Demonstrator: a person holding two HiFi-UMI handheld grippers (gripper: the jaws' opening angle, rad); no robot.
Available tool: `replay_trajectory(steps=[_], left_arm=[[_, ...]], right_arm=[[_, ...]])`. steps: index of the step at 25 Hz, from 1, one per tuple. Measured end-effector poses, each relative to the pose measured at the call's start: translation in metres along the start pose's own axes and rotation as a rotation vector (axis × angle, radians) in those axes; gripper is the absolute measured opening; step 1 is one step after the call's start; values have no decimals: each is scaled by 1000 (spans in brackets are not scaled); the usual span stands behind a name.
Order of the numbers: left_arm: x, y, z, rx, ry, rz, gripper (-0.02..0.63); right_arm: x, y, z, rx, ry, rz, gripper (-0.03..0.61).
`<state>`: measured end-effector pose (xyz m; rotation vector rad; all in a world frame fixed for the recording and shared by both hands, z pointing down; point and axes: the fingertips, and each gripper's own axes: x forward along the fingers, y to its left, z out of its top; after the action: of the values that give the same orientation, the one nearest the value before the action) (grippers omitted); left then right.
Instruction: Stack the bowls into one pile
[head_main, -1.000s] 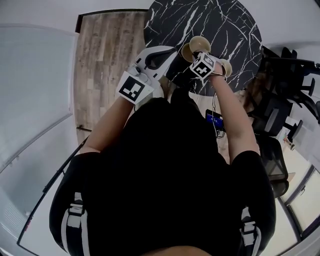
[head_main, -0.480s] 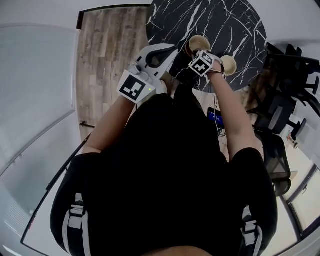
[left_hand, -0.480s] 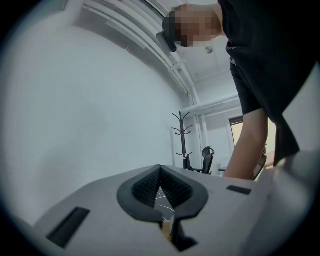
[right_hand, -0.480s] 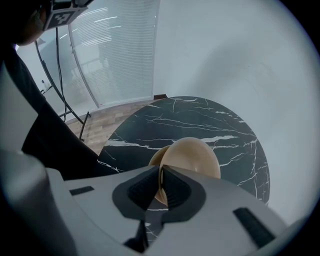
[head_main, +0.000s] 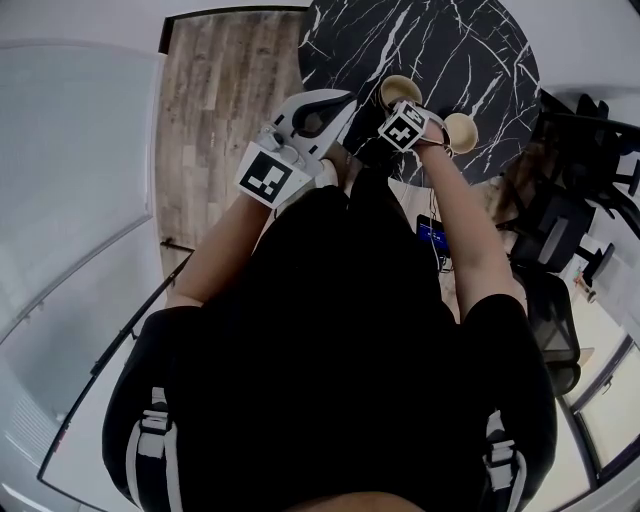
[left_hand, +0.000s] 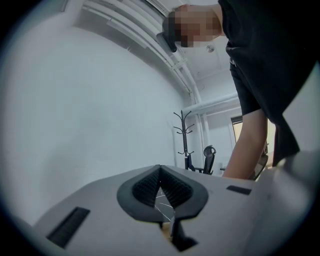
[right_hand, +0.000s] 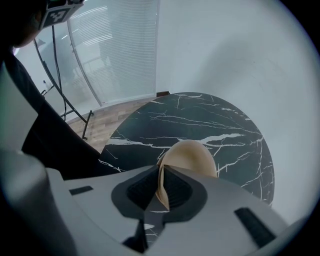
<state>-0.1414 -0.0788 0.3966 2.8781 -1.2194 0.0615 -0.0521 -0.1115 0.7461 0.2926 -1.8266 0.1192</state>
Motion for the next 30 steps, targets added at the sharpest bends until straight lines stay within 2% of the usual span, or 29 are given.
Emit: replay_trajectory(steps=[6, 12, 18, 22, 30], left_arm=[[-1, -4, 0, 4, -3, -5, 5], [7, -14, 3, 4, -14, -35, 5], [24, -29, 11, 12, -33, -90, 5], [41, -42, 14, 18, -42, -134, 5], [81, -74, 19, 27, -59, -236, 5]], right_arm=[[-4, 4, -1, 7, -1, 7, 78], [-25, 2, -1, 18, -33, -16, 87], [-56, -12, -13, 77, -70, -58, 98], [-77, -23, -32, 138, -89, -81, 106], [-98, -36, -98, 260, -65, -123, 117]])
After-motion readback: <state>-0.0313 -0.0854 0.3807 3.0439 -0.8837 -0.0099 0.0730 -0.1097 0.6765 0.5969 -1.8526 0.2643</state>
